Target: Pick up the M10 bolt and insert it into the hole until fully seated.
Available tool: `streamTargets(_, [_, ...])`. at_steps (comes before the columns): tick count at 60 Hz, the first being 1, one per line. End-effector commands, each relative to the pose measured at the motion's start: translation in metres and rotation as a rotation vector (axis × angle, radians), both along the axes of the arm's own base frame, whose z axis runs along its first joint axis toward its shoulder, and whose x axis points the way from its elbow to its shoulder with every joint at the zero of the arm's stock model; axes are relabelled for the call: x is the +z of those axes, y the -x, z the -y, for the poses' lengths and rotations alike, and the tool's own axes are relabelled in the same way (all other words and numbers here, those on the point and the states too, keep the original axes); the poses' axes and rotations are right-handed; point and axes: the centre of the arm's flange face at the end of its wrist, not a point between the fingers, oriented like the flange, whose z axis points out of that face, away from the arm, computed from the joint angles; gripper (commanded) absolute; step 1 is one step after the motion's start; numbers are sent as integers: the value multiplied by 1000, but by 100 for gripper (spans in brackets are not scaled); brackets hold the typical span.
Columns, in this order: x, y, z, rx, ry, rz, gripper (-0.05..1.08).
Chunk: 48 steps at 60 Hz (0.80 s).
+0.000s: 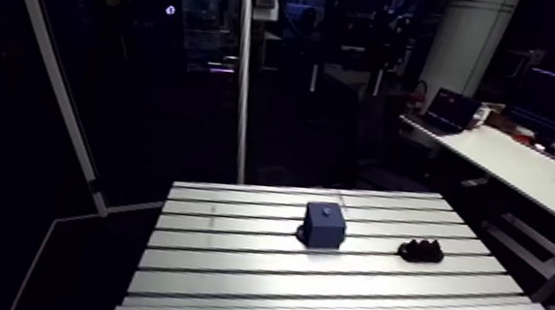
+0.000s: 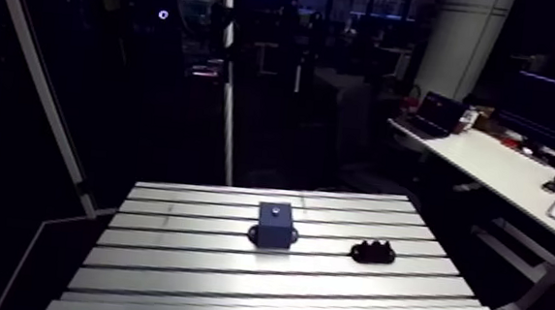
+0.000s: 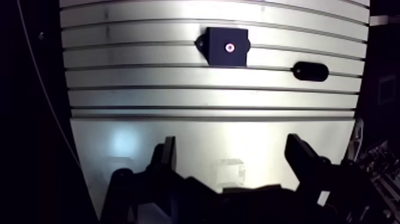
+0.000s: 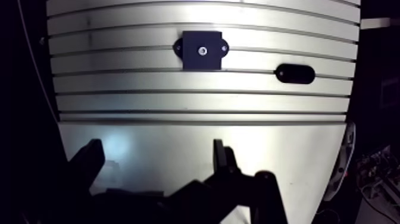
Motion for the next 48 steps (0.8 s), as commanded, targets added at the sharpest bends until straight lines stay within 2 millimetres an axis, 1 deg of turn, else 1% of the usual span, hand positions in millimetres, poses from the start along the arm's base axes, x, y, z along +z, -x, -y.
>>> streamTargets(1, [2,-7,1,6,-5,-3,1])
streamTargets(26, [-5,-7,2,8,1,8,1])
streamTargets(48, [-4,-7,1,7,0,5,1])
